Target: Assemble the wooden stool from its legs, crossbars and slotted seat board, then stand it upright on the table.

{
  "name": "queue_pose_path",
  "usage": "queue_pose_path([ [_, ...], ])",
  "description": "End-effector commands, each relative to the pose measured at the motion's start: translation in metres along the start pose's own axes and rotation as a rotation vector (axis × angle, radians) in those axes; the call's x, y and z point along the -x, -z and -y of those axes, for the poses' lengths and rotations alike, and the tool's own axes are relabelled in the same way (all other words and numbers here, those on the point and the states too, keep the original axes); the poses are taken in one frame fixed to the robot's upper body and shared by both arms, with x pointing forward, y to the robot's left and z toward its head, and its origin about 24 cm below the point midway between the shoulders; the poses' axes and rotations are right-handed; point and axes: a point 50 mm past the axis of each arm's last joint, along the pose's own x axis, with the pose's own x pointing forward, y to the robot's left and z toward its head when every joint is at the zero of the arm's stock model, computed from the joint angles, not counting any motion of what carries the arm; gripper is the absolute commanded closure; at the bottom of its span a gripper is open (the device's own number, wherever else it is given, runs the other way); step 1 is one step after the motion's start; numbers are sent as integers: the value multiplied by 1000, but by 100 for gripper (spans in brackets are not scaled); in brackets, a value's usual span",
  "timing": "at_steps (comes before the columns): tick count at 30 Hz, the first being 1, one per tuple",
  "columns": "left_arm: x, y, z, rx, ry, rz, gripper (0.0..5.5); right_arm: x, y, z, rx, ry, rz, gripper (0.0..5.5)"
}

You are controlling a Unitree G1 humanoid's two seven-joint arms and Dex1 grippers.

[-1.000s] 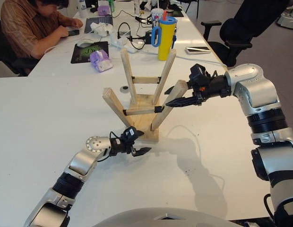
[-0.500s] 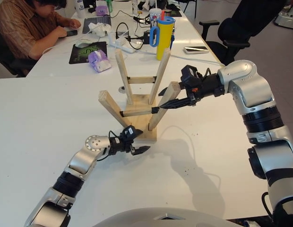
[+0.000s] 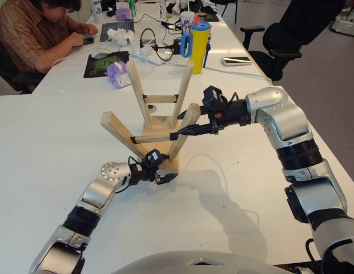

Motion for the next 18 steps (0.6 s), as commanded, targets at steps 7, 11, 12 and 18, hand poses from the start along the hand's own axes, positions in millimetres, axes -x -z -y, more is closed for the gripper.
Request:
queue_pose_path([
  [7,68,-35,18,-397,-435,384,151,-14,33,-6,-18,166,-242,345],
  [11,100,-91,6,-747,-708,553,151,-13,39,-8,-45,196,-263,345],
  [12,103,-104,3,-813,-755,582,151,-13,40,-8,-49,196,-266,345],
  [18,84,-132,-22,-911,-910,409,151,-18,45,-7,-63,171,-277,345],
])
